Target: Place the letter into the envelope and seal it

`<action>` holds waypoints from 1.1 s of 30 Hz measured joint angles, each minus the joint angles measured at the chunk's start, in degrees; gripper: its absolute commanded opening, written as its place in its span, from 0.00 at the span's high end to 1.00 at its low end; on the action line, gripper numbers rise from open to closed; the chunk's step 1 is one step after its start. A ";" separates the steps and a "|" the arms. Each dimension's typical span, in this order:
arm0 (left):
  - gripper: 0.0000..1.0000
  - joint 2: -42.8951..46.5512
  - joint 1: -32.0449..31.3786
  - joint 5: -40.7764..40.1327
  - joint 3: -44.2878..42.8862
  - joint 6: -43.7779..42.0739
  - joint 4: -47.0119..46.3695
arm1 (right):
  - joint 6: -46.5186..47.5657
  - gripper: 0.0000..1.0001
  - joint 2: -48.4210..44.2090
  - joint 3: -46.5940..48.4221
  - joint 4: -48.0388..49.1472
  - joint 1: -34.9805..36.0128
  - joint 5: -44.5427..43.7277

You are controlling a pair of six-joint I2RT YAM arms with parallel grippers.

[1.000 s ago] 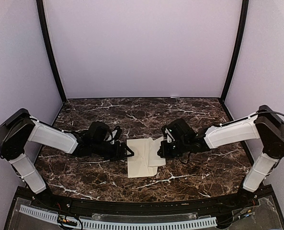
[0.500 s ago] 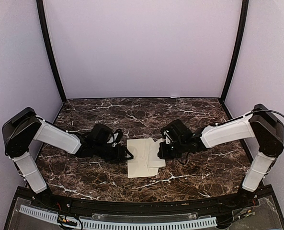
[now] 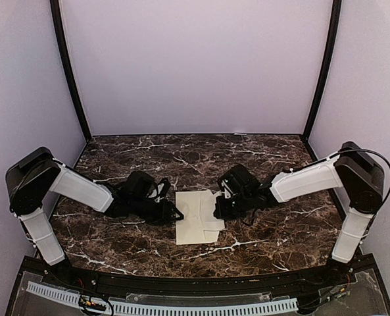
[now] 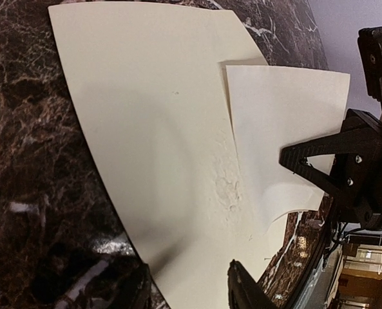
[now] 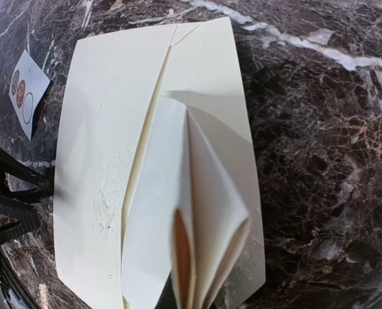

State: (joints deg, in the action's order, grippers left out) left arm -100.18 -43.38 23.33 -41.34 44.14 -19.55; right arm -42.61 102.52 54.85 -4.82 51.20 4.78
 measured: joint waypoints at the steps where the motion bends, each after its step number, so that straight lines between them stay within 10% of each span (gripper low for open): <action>1: 0.60 -0.02 -0.02 0.00 0.00 0.00 -0.02 | -0.02 1.00 0.24 0.20 -0.02 0.00 0.15; 29: 0.63 -2.21 -0.15 2.21 -1.51 0.02 -1.22 | -0.57 1.00 4.85 3.08 2.14 0.00 6.45; 33: 0.63 -2.27 -0.52 2.19 -1.51 0.00 -1.38 | 0.24 0.88 4.92 4.07 1.40 0.00 6.58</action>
State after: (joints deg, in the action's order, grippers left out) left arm -102.45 -43.90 25.52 -42.85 44.14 -20.93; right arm -42.37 107.44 58.92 -3.42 51.20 11.35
